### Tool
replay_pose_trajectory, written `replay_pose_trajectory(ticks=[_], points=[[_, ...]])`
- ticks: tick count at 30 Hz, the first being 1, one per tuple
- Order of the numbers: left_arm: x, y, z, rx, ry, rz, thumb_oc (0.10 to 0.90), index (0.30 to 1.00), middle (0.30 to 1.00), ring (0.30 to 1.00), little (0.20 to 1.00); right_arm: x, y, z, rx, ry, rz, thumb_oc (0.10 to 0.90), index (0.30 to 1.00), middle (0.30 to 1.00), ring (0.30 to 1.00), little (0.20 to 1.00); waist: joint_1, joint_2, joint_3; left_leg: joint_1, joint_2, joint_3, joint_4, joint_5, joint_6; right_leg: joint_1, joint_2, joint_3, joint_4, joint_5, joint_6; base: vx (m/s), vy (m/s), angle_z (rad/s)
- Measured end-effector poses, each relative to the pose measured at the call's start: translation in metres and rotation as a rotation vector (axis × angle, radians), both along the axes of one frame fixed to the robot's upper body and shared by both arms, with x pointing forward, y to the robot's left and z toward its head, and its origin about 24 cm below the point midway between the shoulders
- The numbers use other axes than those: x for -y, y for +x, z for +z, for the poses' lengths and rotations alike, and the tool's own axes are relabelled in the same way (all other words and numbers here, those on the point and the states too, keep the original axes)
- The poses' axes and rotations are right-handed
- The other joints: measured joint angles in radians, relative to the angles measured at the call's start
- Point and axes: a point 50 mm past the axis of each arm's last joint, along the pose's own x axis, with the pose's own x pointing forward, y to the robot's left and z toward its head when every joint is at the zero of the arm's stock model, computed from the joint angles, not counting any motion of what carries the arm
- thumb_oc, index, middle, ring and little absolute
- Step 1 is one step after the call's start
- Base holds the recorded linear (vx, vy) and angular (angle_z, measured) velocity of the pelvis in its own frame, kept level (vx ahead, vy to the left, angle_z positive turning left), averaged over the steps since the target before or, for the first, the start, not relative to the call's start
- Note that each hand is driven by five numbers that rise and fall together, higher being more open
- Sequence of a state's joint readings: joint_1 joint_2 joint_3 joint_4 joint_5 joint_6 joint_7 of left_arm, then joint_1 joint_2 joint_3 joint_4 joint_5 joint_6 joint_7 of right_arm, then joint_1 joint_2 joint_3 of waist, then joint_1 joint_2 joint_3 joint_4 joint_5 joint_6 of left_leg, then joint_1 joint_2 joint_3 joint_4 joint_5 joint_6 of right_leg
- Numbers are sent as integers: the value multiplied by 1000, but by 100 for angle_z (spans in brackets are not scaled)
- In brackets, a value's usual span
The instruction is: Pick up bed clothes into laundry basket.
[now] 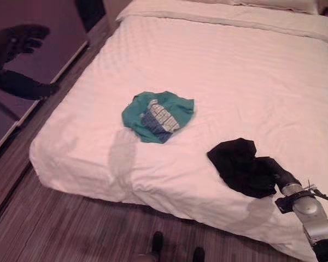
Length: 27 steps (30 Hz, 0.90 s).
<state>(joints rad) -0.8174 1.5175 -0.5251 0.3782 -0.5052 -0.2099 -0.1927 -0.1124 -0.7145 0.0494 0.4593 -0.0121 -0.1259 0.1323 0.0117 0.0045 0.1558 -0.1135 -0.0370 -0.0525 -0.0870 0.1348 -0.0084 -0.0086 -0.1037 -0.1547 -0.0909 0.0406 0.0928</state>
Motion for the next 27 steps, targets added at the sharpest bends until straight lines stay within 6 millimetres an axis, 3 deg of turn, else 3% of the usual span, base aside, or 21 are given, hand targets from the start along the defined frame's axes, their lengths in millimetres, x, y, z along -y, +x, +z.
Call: replay_pose_trajectory(ticks=[2, 5, 7, 12, 20, 27], points=[[17, 20, 8, -48, 103, -7, 800, 900, 900, 900, 900, -8, 3, -3, -1, 25, 23, 400, 300, 300, 300, 300, -17, -15, -2, -10, 5, 13, 0, 0, 0, -15, 3, 8, 2, 7, 1, -10, 37, -28], [23, 25, 22, -23, 153, -9, 800, 900, 900, 900, 900, -21, 10, -1, 14, 62, 67, 400, 300, 300, 300, 300, -45, -36, 7, -20, 8, 50, 0, -4, -2, -35, 3, 45, 2, 17, 0, 11, 37, -40], [24, 27, 29, -5, 158, -1, 800, 900, 900, 900, 900, -26, 10, 0, 15, 71, 92, 400, 300, 300, 300, 300, -67, -46, 13, -19, 8, 60, 0, -8, -5, -41, 2, 52, 1, 18, -1, 25, 44, -16], [15, 36, 48, 52, 113, 81, 800, 900, 900, 900, 900, -32, 10, -2, 21, 98, 102, 400, 300, 300, 300, 300, -62, -70, 27, -20, 18, 71, -1, -13, -11, -45, 9, 59, 1, 18, -1, 14, 34, -7], [-6, 41, 45, 46, 91, 216, 800, 900, 900, 900, 900, -35, 13, 1, 44, 131, 107, 400, 300, 300, 300, 300, -75, -107, 44, -41, 20, 89, 0, -15, -11, -74, 10, 79, 2, 25, -4, -3, 15, -6], [1, 49, 41, 50, 82, 216, 800, 900, 900, 900, 900, -36, 13, 1, 57, 180, 101, 400, 300, 300, 300, 300, -84, -143, 58, -63, 20, 93, 0, -15, -11, -97, 10, 82, 2, 28, -4, 0, 0, 0]])
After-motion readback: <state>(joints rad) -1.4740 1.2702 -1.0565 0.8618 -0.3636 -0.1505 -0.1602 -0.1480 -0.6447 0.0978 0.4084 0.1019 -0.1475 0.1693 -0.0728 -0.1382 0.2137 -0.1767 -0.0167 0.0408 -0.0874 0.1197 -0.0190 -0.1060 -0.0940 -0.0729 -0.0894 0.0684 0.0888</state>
